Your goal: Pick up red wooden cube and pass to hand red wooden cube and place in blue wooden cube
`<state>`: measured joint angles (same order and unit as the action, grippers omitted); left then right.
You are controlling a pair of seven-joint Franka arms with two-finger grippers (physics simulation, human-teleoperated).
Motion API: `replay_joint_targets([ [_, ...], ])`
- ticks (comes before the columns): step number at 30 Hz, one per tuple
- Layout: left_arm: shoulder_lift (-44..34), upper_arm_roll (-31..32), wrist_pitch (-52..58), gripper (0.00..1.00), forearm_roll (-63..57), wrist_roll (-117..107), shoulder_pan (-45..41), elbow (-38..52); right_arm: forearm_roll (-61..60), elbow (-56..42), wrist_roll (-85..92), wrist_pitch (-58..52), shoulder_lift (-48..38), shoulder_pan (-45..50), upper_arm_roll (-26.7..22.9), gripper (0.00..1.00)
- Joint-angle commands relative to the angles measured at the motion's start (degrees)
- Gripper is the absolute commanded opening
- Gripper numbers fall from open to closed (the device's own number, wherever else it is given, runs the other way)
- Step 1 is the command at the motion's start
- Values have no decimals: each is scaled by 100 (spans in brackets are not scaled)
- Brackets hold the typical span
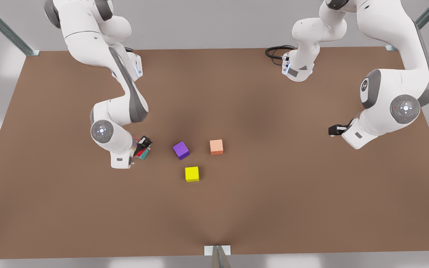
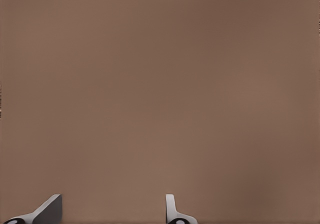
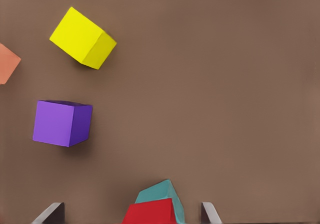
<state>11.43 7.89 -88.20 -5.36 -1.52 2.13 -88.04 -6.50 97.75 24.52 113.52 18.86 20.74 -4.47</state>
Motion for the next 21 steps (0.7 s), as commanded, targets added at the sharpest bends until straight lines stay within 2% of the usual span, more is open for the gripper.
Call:
replay_joint_targets([
  [1, -1, 2, -83, 100, 0, -6, -20, 6, 8, -528, -3665, -1622, 12, -79, -273, 100],
  [5, -1, 11, -74, 100, 8, -6, -37, 6, 140, -1583, -2330, -2844, -67, -254, -1592, 100],
  [8, 35, 11, -74, 100, 8, 3, -20, 6, 245, -1768, -1898, -3231, -234, -316, -1803, 100],
  [11, 35, 11, -74, 100, 8, 3, -20, 6, 597, -1584, -1837, -3424, -945, -254, -1750, 100],
  [16, 43, 11, -13, 100, 17, -6, -28, 6, 588, -1663, -1845, -3688, -946, -175, -1715, 100],
  [18, 43, 11, -13, 100, 26, -6, -20, 6, 746, -1619, -1951, -3653, -972, -1749, 104, 100],
  [21, 43, 11, -13, 100, 26, -6, -20, 6, 746, -1592, -1933, -3670, -1069, -1828, 122, 100],
])
